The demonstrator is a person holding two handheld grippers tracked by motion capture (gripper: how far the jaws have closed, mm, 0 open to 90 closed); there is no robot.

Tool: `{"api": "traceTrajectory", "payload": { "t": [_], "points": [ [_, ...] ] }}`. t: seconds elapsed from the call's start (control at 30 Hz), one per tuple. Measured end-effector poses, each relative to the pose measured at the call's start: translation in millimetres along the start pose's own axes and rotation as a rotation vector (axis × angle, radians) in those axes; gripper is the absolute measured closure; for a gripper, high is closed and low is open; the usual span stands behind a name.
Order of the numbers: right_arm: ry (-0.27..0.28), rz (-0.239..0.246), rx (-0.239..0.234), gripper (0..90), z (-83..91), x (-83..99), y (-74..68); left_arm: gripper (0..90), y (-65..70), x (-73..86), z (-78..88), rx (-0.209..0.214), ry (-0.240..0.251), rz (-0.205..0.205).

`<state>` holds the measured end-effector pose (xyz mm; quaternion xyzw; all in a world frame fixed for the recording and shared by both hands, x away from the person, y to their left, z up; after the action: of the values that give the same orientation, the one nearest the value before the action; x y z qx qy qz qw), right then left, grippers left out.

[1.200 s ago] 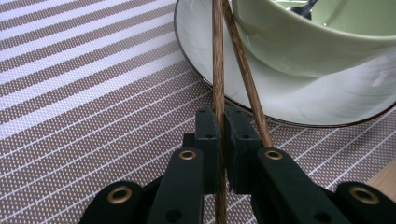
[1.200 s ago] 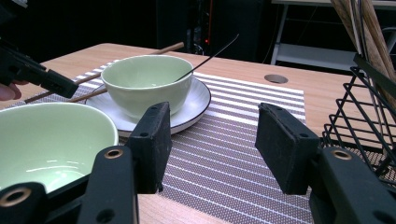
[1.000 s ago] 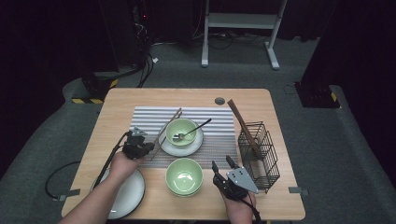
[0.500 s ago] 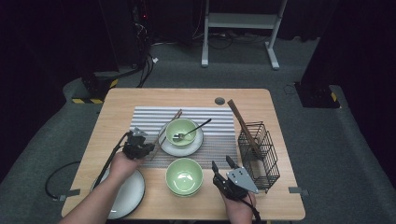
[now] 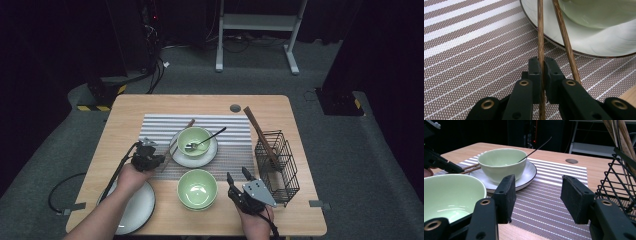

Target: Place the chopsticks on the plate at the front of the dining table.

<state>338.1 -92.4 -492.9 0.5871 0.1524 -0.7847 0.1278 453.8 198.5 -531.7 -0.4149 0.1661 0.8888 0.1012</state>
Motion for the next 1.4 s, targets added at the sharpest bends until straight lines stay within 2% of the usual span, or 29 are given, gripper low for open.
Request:
{"api": "traceTrajectory", "payload": {
  "t": [0.3,0.5,0.6,0.83,0.93,1.4],
  "points": [
    [-0.006,-0.002,-0.003,45.9,-0.6,0.8,-0.5,82.6,1.3,0.1,1.9,0.019,-0.005,-0.009],
    [-0.006,-0.003,-0.003,45.9,-0.6,0.9,-0.3,80.8,3.4,0.7,2.9,0.031,-0.006,-0.008],
    [-0.007,-0.002,-0.004,46.0,-0.8,1.2,-0.7,80.5,4.5,1.1,3.3,0.037,0.002,0.006],
    [-0.010,0.001,-0.007,46.2,-1.6,1.9,-1.9,80.5,5.3,1.3,4.9,0.048,-0.001,0.001],
    [-0.011,0.000,-0.008,46.2,-1.8,2.1,-2.1,81.0,6.6,-0.2,3.9,0.046,0.013,0.010],
    [-0.013,0.000,-0.010,46.2,-2.1,2.3,-2.5,81.6,6.1,-2.0,0.0,0.038,0.009,0.005]
  ]
}}
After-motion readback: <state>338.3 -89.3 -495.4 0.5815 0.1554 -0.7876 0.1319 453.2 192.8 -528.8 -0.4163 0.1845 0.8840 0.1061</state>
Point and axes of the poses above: each handheld gripper's, and its own axes: z roughly backward along the jaws, x roughly out of its underside, y roughly to its right, the point moved 5 cm from there along -z, roughly forward along the jaws, and after that the axes turned 6 degrees about -z, right-handed, at the moved point
